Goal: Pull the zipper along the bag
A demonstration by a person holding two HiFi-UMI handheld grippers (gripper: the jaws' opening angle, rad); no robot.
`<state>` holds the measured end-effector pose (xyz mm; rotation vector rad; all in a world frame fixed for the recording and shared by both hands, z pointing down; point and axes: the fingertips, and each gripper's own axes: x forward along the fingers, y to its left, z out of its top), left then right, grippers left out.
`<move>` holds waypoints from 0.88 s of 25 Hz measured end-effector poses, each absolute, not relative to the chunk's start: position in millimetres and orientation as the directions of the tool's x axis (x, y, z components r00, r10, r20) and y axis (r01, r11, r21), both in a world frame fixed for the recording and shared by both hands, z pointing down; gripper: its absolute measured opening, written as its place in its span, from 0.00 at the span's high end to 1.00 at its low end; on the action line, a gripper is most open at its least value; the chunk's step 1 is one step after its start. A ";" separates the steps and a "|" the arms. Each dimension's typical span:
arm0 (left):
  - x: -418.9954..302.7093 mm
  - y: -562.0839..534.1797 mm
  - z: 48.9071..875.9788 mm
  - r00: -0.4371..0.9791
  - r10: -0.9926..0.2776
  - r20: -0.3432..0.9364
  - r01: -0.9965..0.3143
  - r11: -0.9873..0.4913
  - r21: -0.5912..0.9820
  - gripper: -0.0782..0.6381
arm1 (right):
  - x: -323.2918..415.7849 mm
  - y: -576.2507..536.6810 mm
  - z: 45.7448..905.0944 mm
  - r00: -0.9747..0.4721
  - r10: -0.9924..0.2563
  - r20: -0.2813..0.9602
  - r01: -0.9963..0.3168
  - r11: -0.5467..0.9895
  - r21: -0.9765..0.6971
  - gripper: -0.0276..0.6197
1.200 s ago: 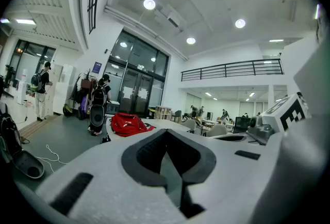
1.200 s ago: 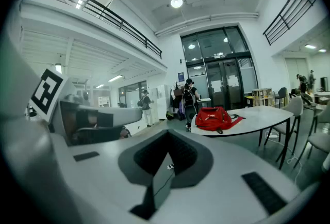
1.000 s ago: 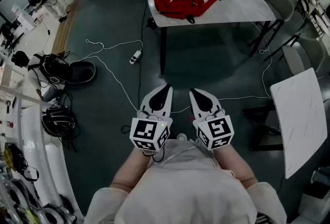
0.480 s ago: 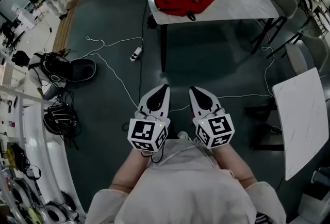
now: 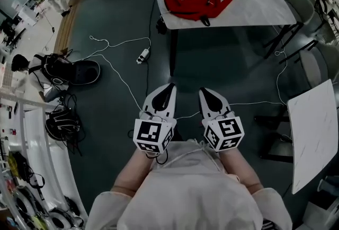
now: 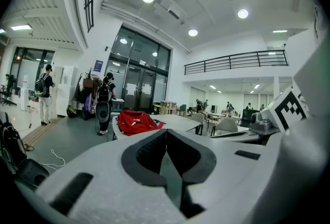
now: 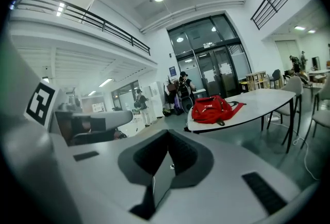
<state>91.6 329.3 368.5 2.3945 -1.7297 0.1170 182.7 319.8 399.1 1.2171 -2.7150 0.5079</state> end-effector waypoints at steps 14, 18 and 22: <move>-37.3 144.3 375.3 0.408 -0.883 0.232 -0.909 -0.371 0.190 0.86 | 64.0 150.6 411.4 -0.555 -0.748 0.363 -0.832 0.486 -0.270 0.91; -78.3 93.0 376.9 0.444 -0.862 0.245 -0.894 -0.406 0.191 0.86 | 22.0 105.7 411.9 -0.532 -0.757 0.379 -0.846 0.462 -0.265 0.91; -106.2 57.8 386.1 0.478 -0.837 0.267 -0.878 -0.443 0.183 0.86 | -3.9 71.1 419.6 -0.503 -0.763 0.406 -0.863 0.422 -0.278 0.91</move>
